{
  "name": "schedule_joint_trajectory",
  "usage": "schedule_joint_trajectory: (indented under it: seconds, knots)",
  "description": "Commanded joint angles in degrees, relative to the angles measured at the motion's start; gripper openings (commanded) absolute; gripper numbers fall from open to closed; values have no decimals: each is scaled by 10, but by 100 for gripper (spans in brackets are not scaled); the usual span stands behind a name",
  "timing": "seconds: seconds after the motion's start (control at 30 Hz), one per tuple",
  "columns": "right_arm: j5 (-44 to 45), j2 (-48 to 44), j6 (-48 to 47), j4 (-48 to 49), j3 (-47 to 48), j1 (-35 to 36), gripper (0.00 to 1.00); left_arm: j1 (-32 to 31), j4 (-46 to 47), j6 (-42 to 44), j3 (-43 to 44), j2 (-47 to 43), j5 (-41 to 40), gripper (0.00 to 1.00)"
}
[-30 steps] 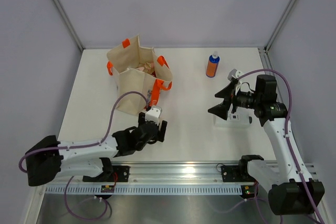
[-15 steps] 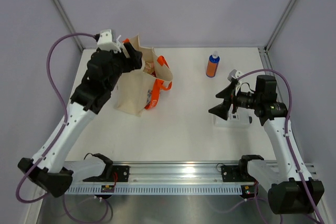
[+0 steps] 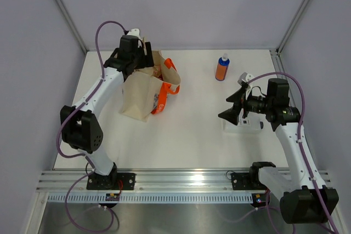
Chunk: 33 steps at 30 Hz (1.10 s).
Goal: Place the personal care products into the canvas bag
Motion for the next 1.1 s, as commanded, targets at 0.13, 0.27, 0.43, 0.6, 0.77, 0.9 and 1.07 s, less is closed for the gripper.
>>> schedule_joint_trajectory:
  seconds: [0.13,0.27,0.43,0.6,0.77,0.9,1.07]
  knots:
    - [10,12,-14,-4,19,-20,100,45,131,14,7,16,56,11]
    - [13,10,-14,-1,14,-30,99,50,168,19,15,52,50,53]
    - [29,14,7,19,3,-49,99,50,176,29,33,67,63,97]
    - [105,26,94,89,-7,-50,100,50,190,42,7,16,97,99]
    - [224,84,206,145,28,-50,100,51,167,79,-21,-50,104,99]
    - [241,123,217,204,42,-50,99,60,140,91,-32,-78,119,99]
    - [327,233,212,295,80,-33,100,64,140,84,-78,-142,148,99]
